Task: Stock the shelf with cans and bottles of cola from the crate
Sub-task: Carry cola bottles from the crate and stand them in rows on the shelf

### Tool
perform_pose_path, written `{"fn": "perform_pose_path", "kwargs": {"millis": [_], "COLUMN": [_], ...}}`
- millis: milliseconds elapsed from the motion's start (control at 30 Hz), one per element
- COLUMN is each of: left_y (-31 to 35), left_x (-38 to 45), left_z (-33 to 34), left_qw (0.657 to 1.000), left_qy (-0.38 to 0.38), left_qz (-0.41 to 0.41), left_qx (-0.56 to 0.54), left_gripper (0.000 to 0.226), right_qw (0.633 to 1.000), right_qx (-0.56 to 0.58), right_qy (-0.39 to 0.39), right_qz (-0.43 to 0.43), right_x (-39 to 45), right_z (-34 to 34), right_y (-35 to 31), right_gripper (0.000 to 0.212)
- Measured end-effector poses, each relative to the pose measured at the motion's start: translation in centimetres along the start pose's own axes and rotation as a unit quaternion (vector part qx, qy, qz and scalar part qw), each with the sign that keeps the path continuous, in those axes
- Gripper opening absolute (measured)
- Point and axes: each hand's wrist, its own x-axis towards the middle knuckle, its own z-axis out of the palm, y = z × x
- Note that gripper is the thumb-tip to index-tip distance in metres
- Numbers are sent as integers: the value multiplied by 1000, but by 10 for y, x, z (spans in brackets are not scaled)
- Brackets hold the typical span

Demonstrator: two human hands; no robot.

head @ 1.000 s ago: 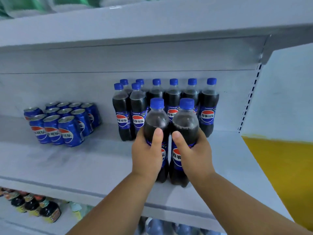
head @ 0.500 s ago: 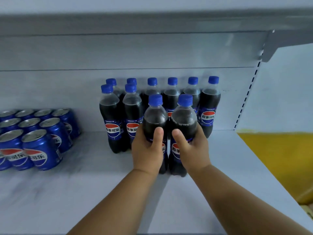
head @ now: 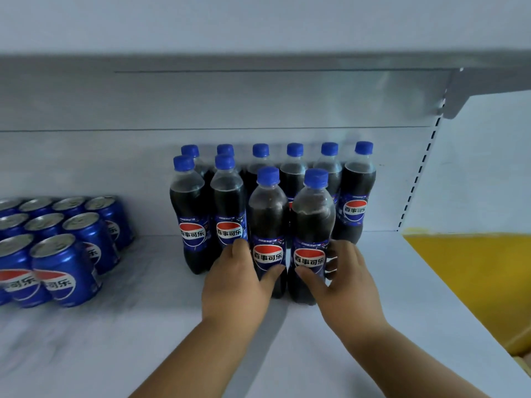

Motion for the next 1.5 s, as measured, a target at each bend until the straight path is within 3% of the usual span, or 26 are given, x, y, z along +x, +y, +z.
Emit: {"fn": "perform_pose_path", "kwargs": {"millis": [267,733,1067,1233,1300,1400,1500], "left_y": [10,8,7,16,28,57,96], "left_x": [37,57,50,26,14,-4,-28], "left_z": [2,17,14,6,2,-1,0], "left_qw": [989,978,987,995,999,995,980], "left_qy": [-43,-69,-65,-22,0,39,66], "left_qz": [-15,3,-5,-5,3,82,180], "left_qx": [141,198,147,101,50,-28,-54], "left_gripper": [54,43,35,44,50,43,35], "right_qw": [999,999,999,998,999,999,998], "right_qx": [-41,-47,-44,-18,-11,-12,-23], "right_qy": [-3,7,-3,8,19,21,38], "right_qz": [3,-6,22,58,49,31,40], "right_x": [31,60,59,43,31,12,-4], "right_z": [21,36,34,16,0,-34,-77], "right_y": [5,14,11,4,2,1,2], "right_gripper": [44,46,46,74,74,59,62]}}
